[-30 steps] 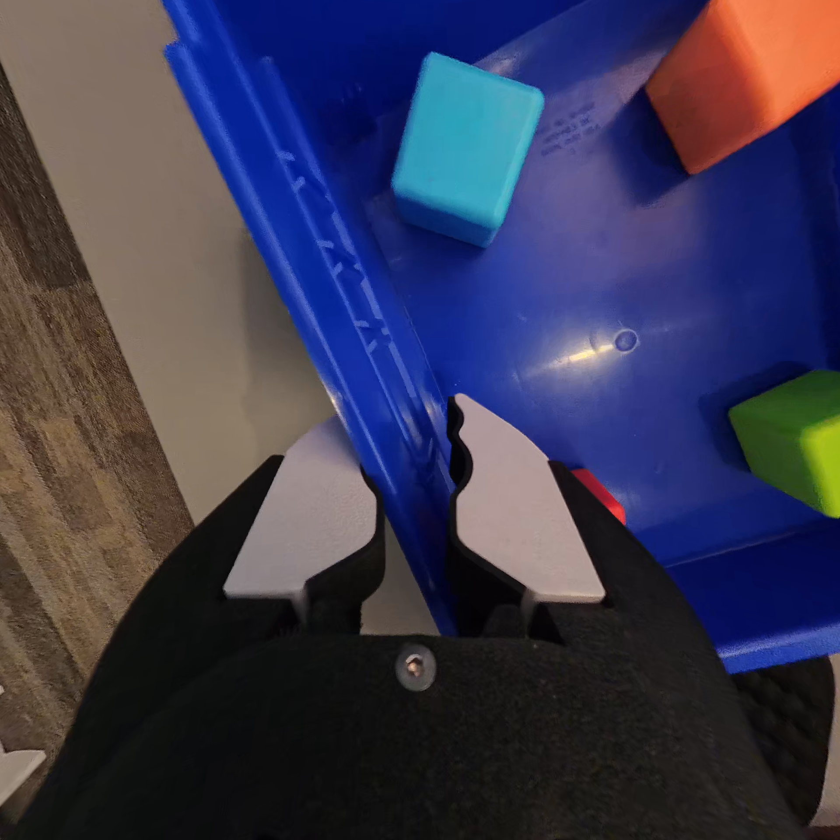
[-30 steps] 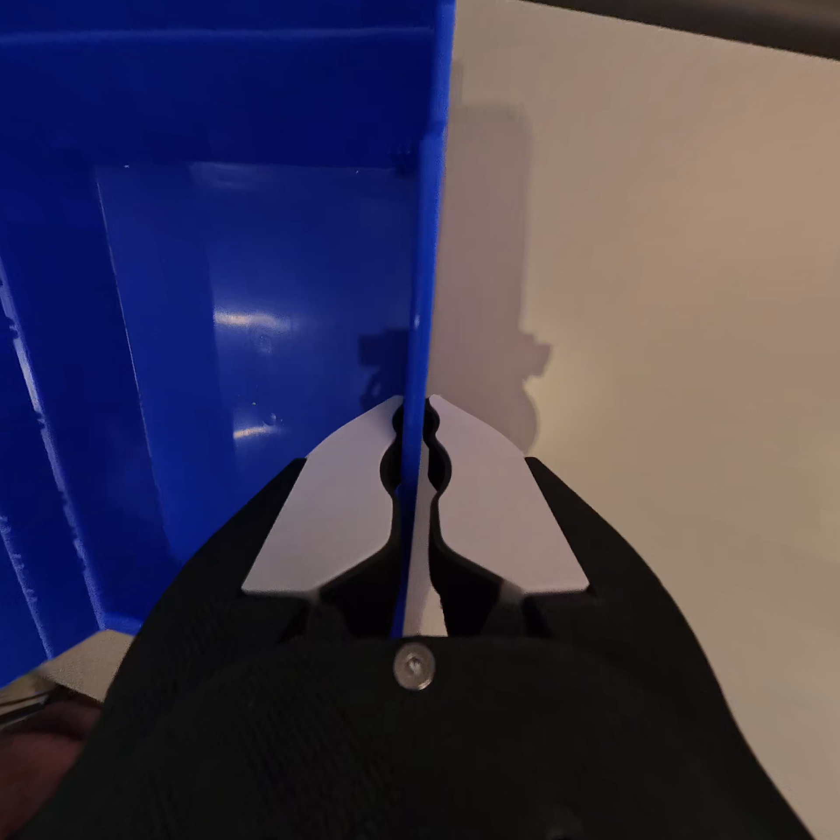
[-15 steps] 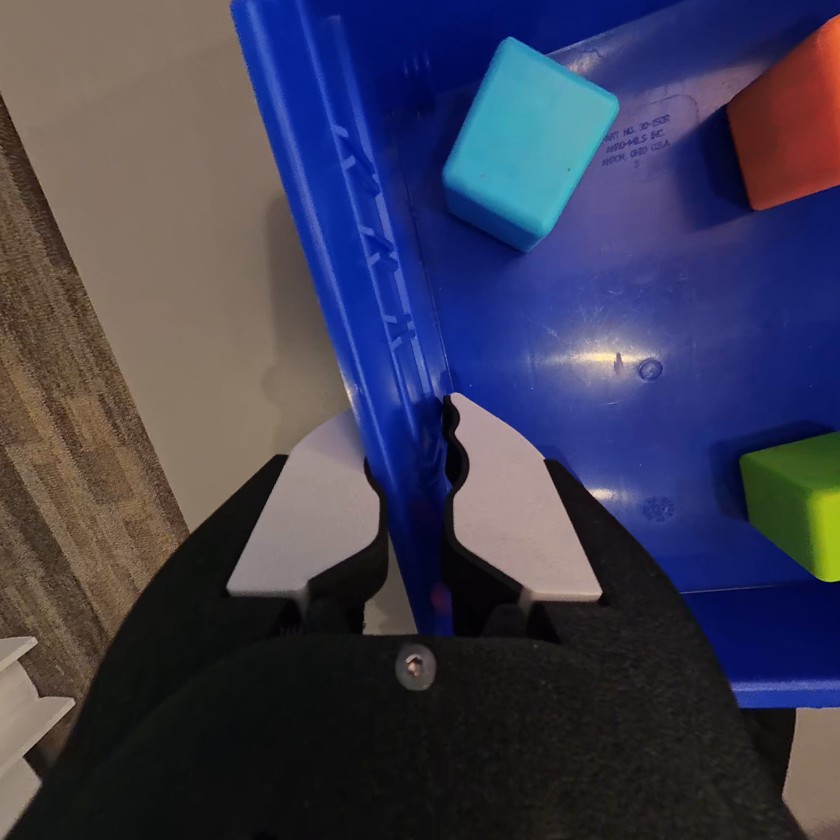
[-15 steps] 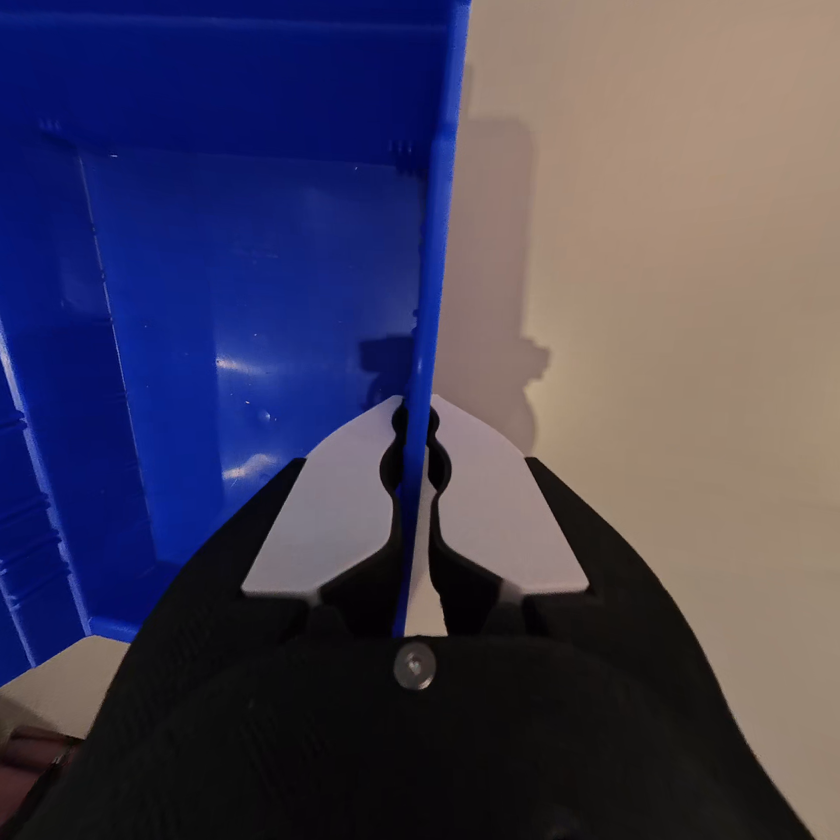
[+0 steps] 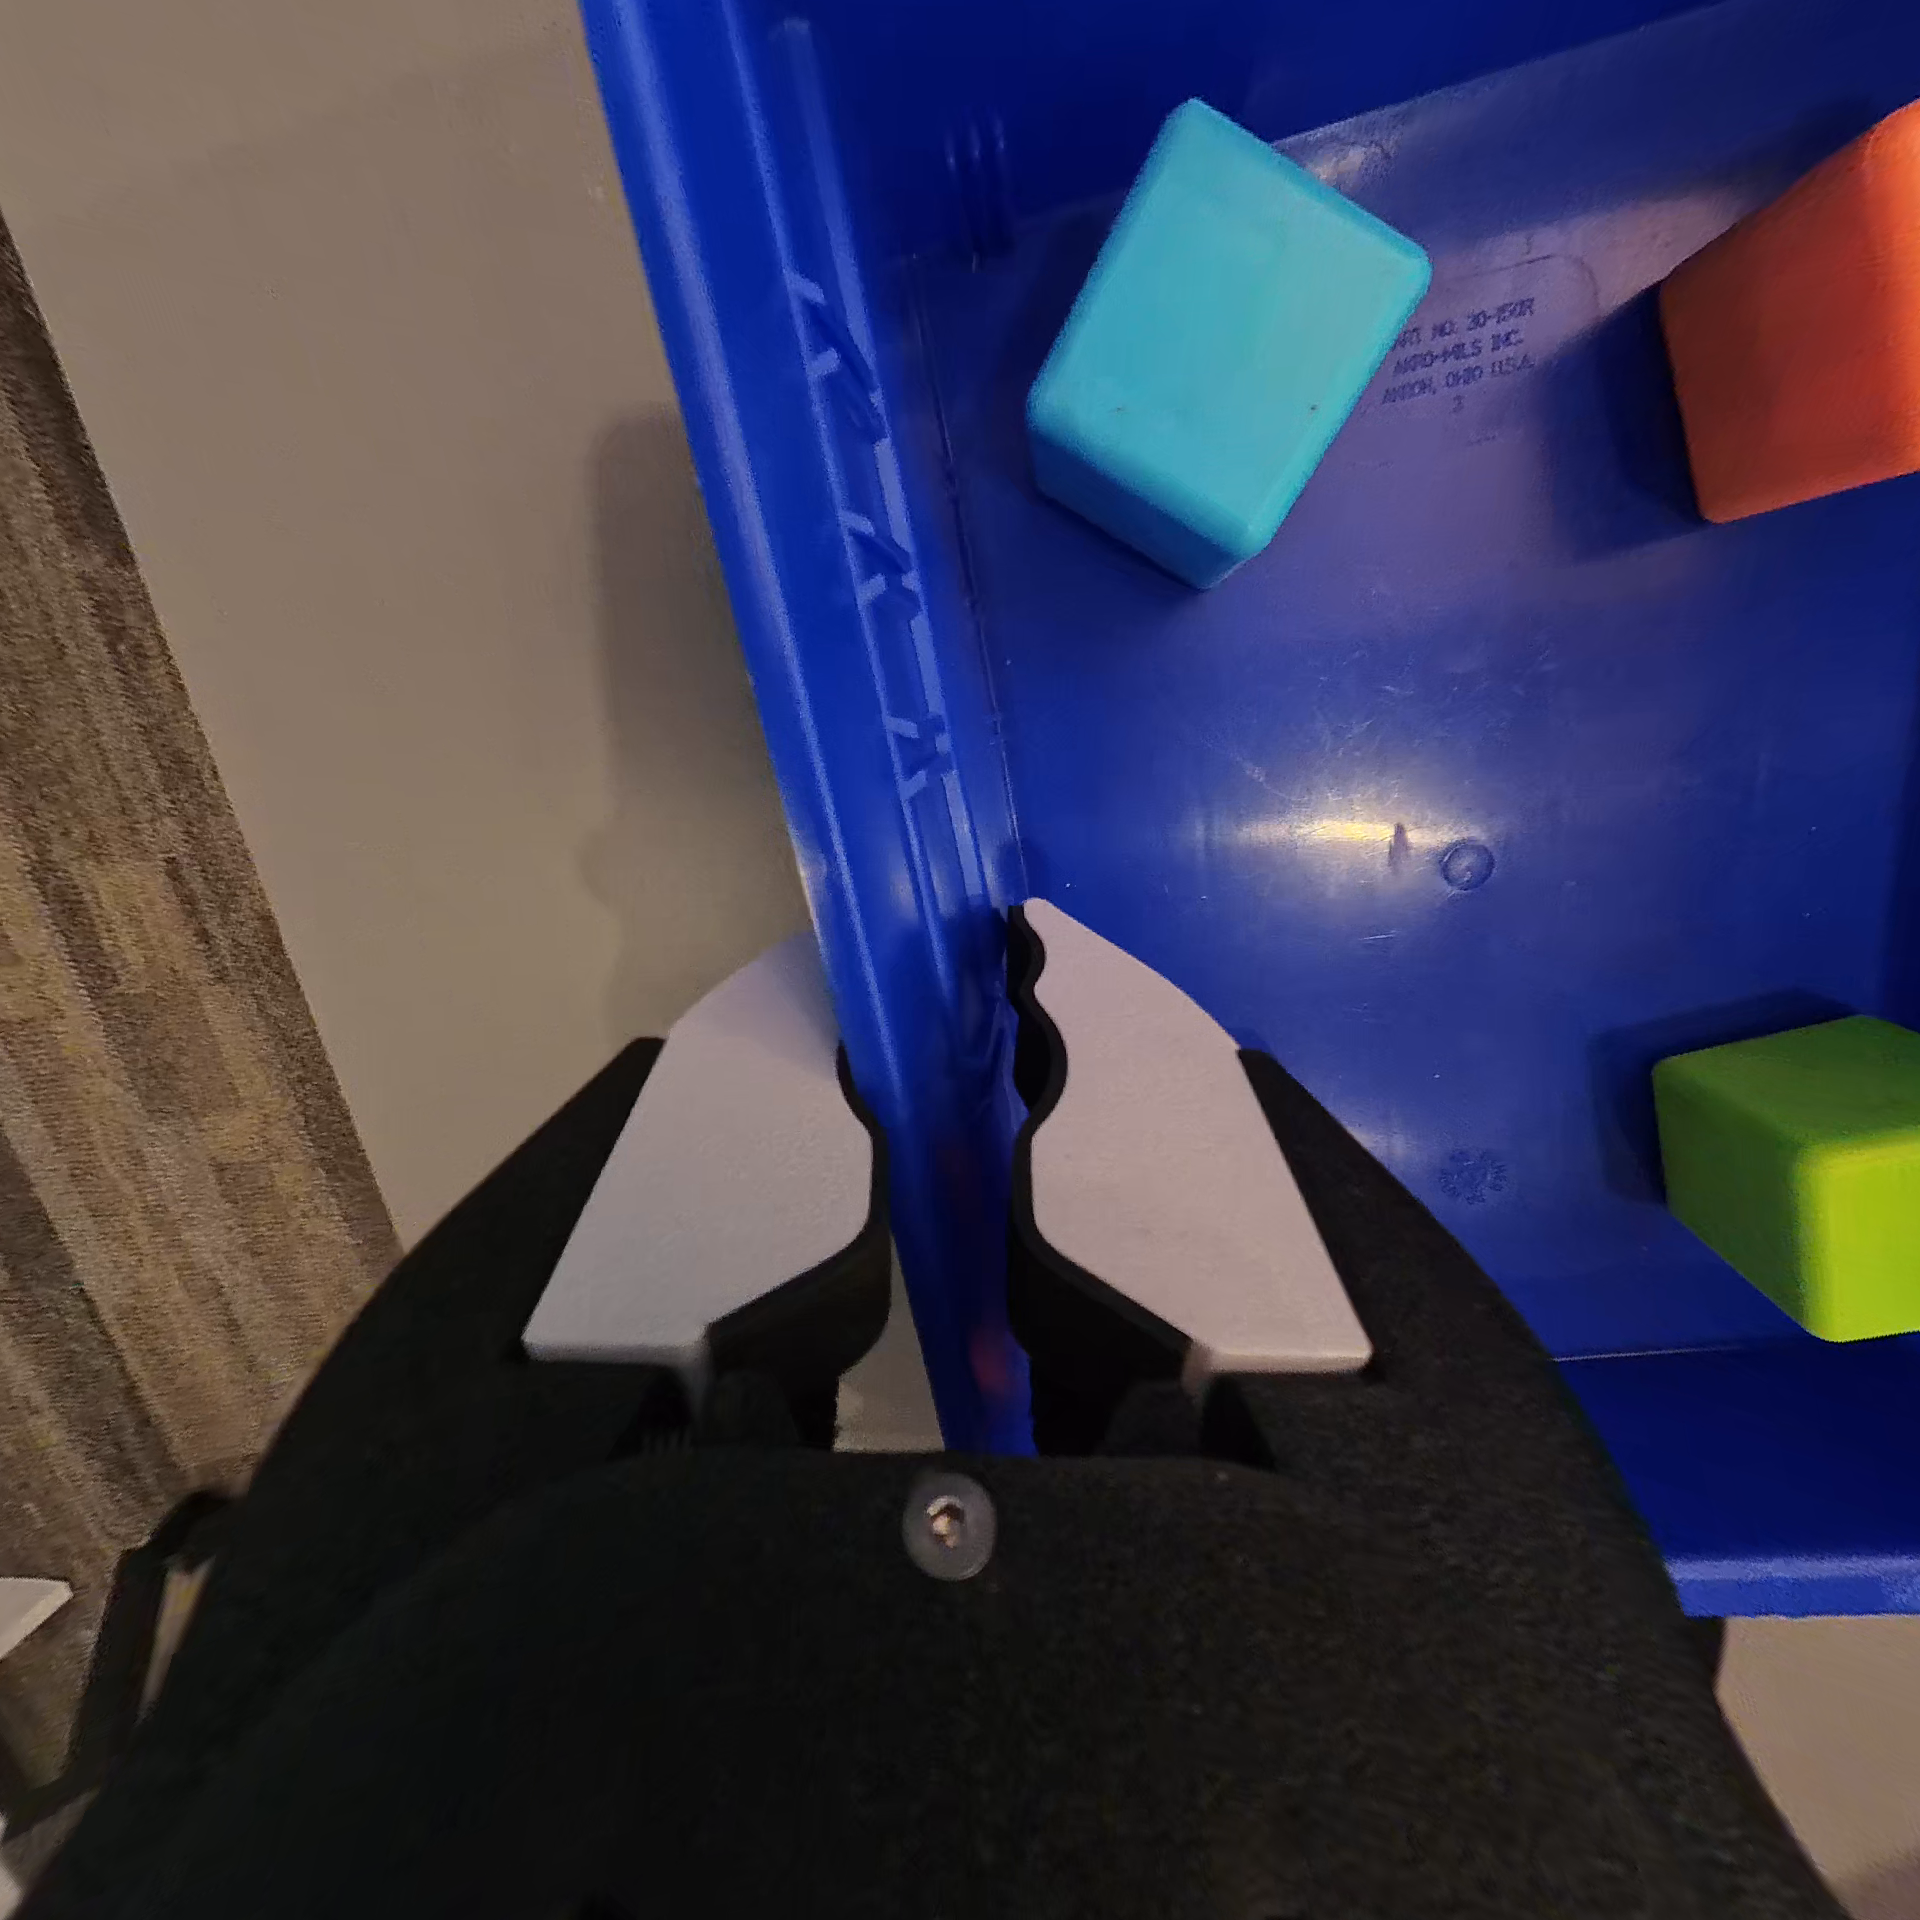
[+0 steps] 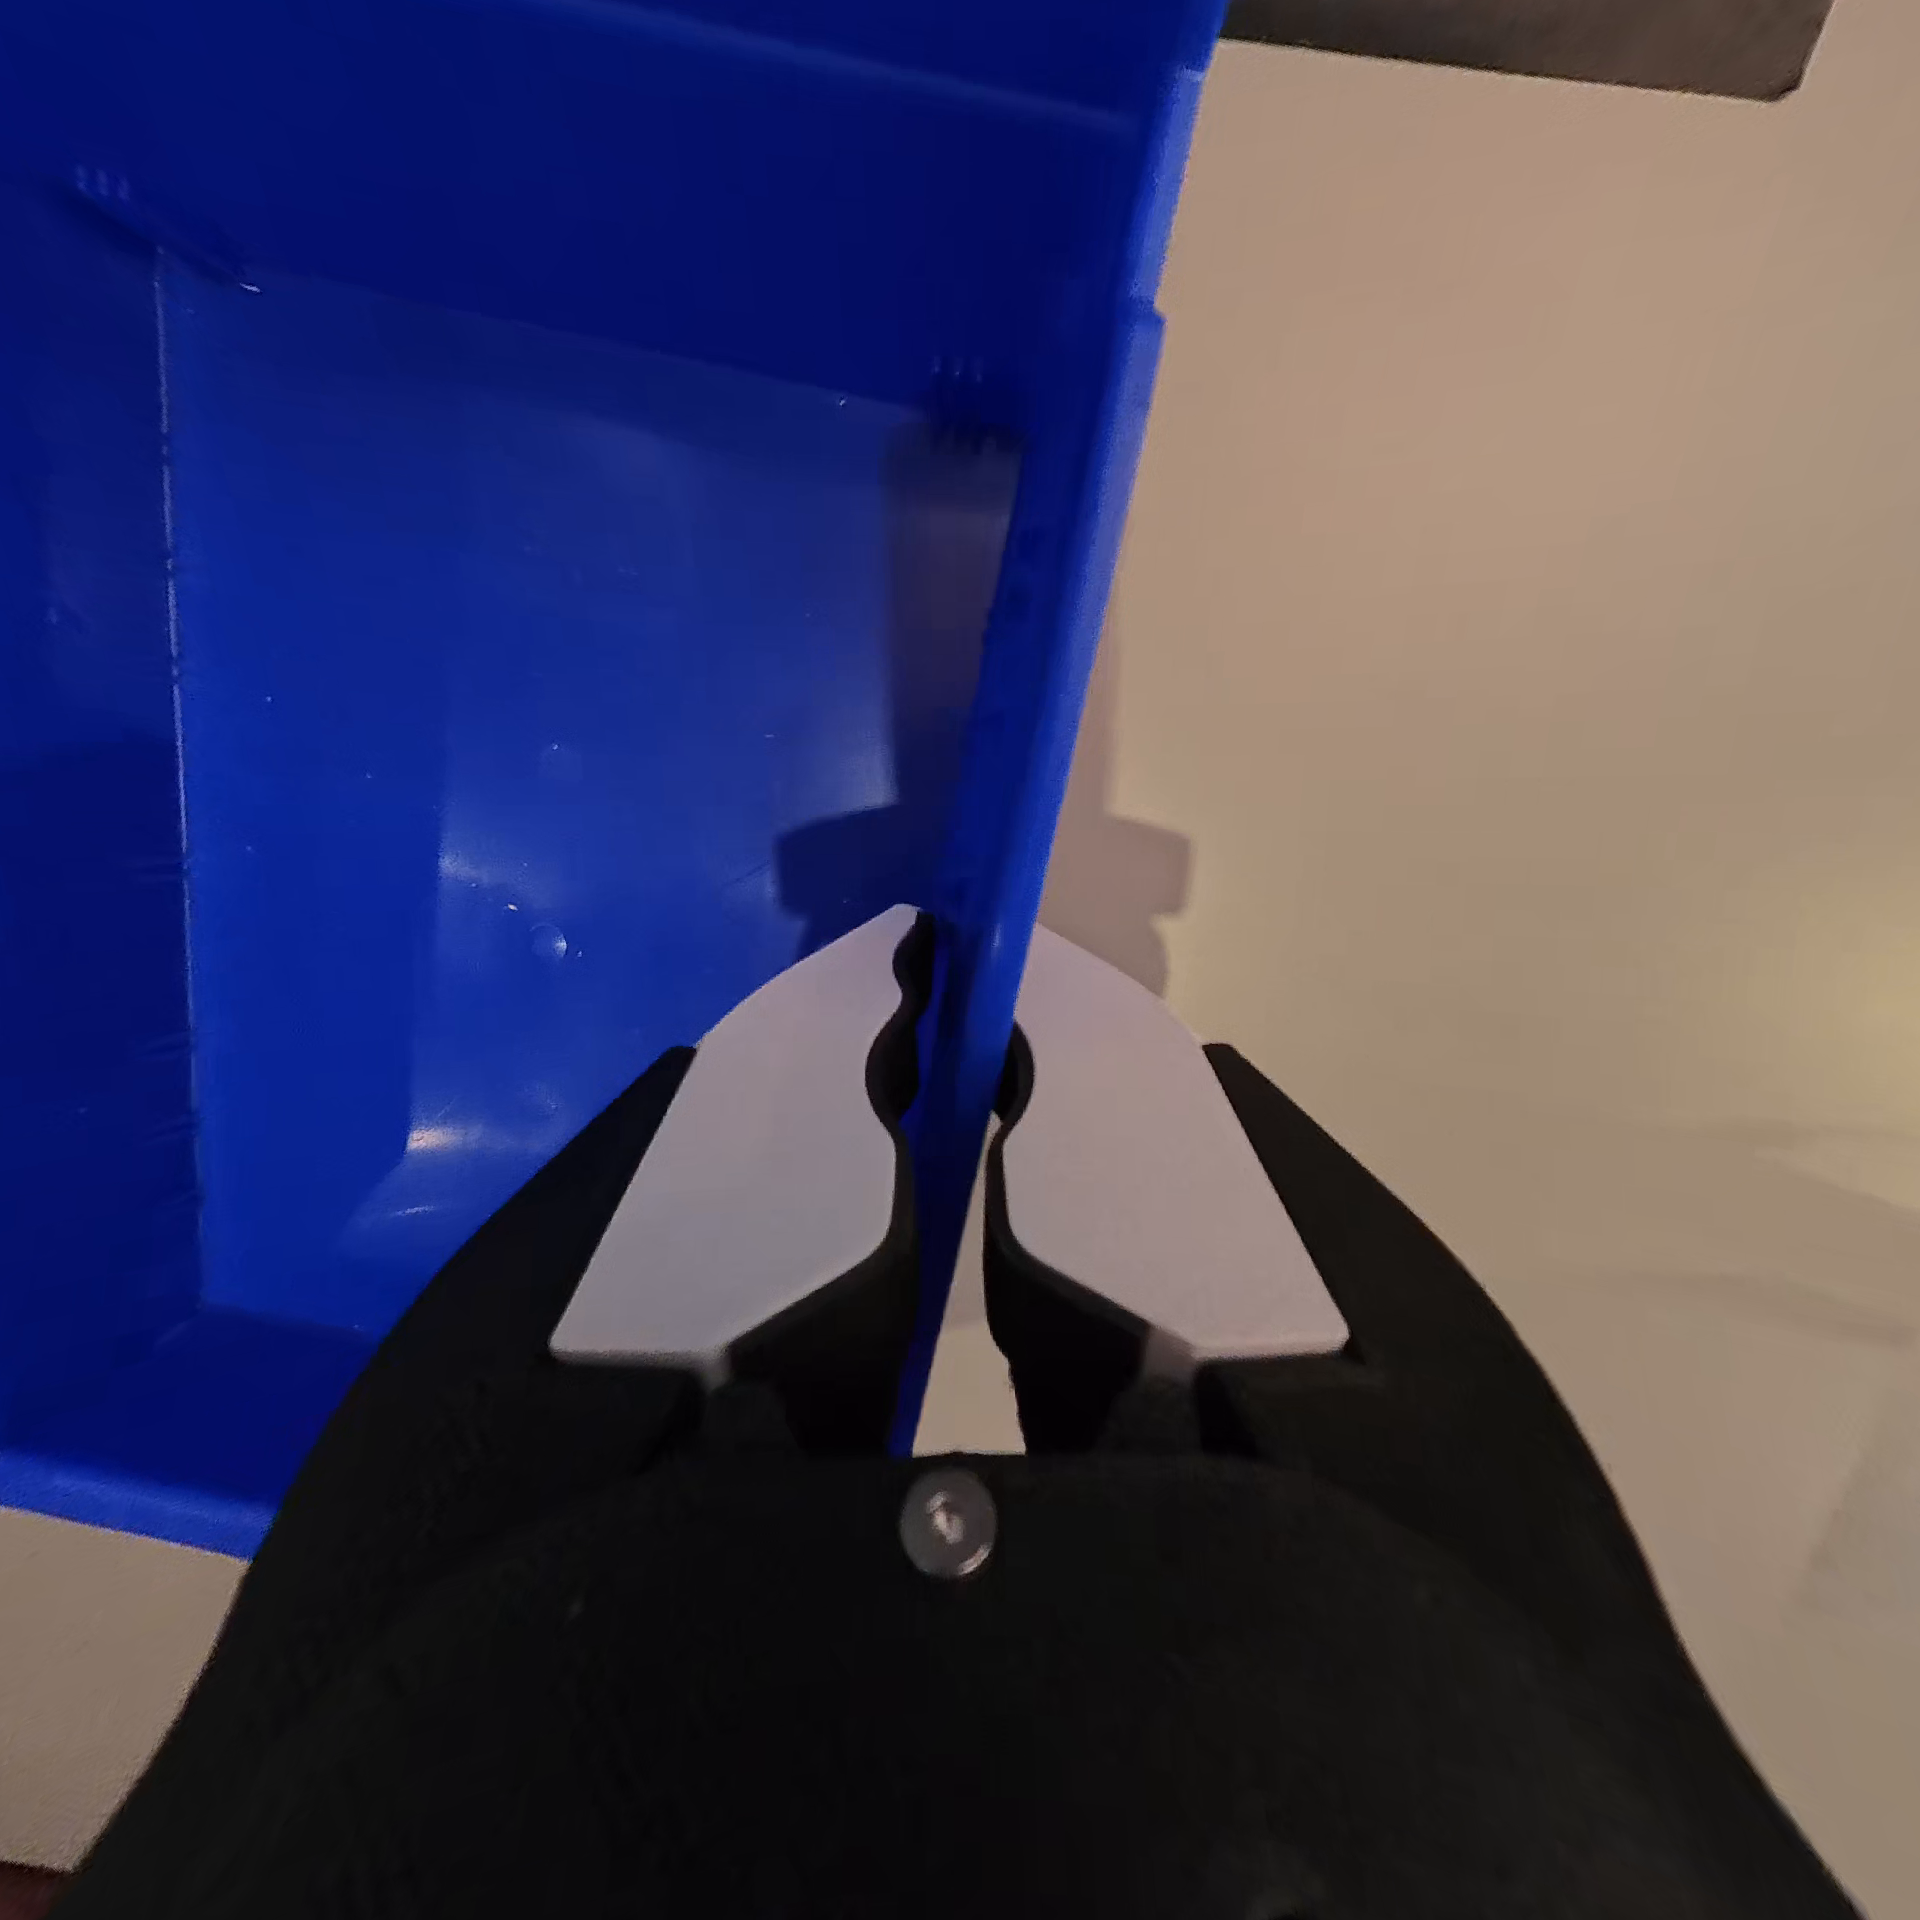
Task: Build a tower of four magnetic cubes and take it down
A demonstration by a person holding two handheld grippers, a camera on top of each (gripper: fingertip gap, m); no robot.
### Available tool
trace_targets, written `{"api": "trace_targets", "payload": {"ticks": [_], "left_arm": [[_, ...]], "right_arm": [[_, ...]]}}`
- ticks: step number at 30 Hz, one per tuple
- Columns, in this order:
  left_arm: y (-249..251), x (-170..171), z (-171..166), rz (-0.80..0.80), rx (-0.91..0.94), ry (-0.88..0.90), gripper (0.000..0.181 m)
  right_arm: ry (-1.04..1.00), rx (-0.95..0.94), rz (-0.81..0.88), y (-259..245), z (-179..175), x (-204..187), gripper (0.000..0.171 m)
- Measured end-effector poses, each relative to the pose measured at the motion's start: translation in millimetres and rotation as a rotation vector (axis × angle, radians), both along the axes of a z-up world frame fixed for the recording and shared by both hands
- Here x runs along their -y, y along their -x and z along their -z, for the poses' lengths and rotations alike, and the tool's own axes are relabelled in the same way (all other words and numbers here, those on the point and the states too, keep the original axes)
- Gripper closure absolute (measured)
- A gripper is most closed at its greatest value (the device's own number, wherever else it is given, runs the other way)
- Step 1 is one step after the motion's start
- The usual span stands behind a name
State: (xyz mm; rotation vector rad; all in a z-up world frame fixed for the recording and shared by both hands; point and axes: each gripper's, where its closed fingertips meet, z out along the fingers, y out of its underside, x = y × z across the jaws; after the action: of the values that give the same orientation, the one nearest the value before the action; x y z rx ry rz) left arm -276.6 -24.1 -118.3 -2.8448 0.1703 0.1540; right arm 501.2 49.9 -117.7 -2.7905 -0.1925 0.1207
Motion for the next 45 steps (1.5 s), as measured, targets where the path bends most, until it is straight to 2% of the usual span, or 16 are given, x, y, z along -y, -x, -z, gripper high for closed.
{"api": "trace_targets", "payload": {"ticks": [10,13,16,18,20,21,23,24,26,28,29,31,34,37,41,45], "left_arm": [[-3.8,-5.6,0.1,0.016,-0.016,-0.01,0.161],[-4.3,-6.4,-0.5,0.036,-0.029,-0.018,0.16],[-7.8,-9.6,-15.2,0.06,0.066,-0.103,0.17],[-8.1,-14.2,-42.7,0.082,0.09,-0.229,0.166],[-20.3,-15.9,-76.5,0.164,0.12,-0.368,0.157],[-30.9,-15.2,-95.0,0.225,0.137,-0.446,0.159],[-54.0,-10.9,-131.2,0.336,0.17,-0.595,0.158],[-68.0,-6.3,-147.8,0.401,0.194,-0.659,0.157],[-102.0,9.9,-174.5,0.565,0.275,-0.768,0.152],[-131.3,28.5,-188.8,0.718,0.355,-0.833,0.151],[-143.8,37.3,-189.0,0.791,0.392,-0.841,0.145],[-159.6,50.9,-171.4,0.924,0.394,-0.767,0.148],[-165.1,67.5,-115.9,1.044,0.304,-0.475,0.143],[-171.7,74.4,-79.2,1.106,0.232,-0.3,0.131],[-184.6,77.5,-50.8,1.171,0.181,-0.185,0.119],[-185.6,76.9,-17.5,1.186,0.109,-0.03,0.116]], "right_arm": [[-0.008,-0.046,-0.02,-6.2,-0.1,1.6,0.163],[-0.089,0.039,-0.05,-12.0,-6.6,-2.7,0.152],[-0.295,0.195,-0.108,-12.0,-39.7,-12.9,0.132],[-0.485,0.249,-0.177,7.8,-75.6,-18.1,0.132],[-0.694,0.232,-0.304,47.7,-115.6,-19.2,0.129],[-0.778,0.207,-0.369,69.9,-134.8,-17.1,0.127],[-0.902,0.096,-0.459,114.5,-170.4,-9.0,0.112],[-0.95,-0.013,-0.512,140.4,-186.6,-2.2,0.103],[-1.011,-0.301,-0.671,196.3,-213.3,21.9,0.101],[-0.991,-0.557,-0.859,242.1,-222.6,55.4,0.101],[-0.96,-0.623,-0.933,257.6,-218.6,69.5,0.101],[-0.961,-0.657,-1.033,280.2,-205.7,84.5,0.106],[-0.894,-0.584,-1.069,298.5,-181.4,81.4,0.103],[-0.851,-0.577,-1.086,304.2,-171.6,83.3,0.103],[-0.844,-0.532,-1.053,293.2,-167.1,75.2,0.103],[-0.858,-0.548,-0.989,277.2,-174.5,68.8,0.103]]}}
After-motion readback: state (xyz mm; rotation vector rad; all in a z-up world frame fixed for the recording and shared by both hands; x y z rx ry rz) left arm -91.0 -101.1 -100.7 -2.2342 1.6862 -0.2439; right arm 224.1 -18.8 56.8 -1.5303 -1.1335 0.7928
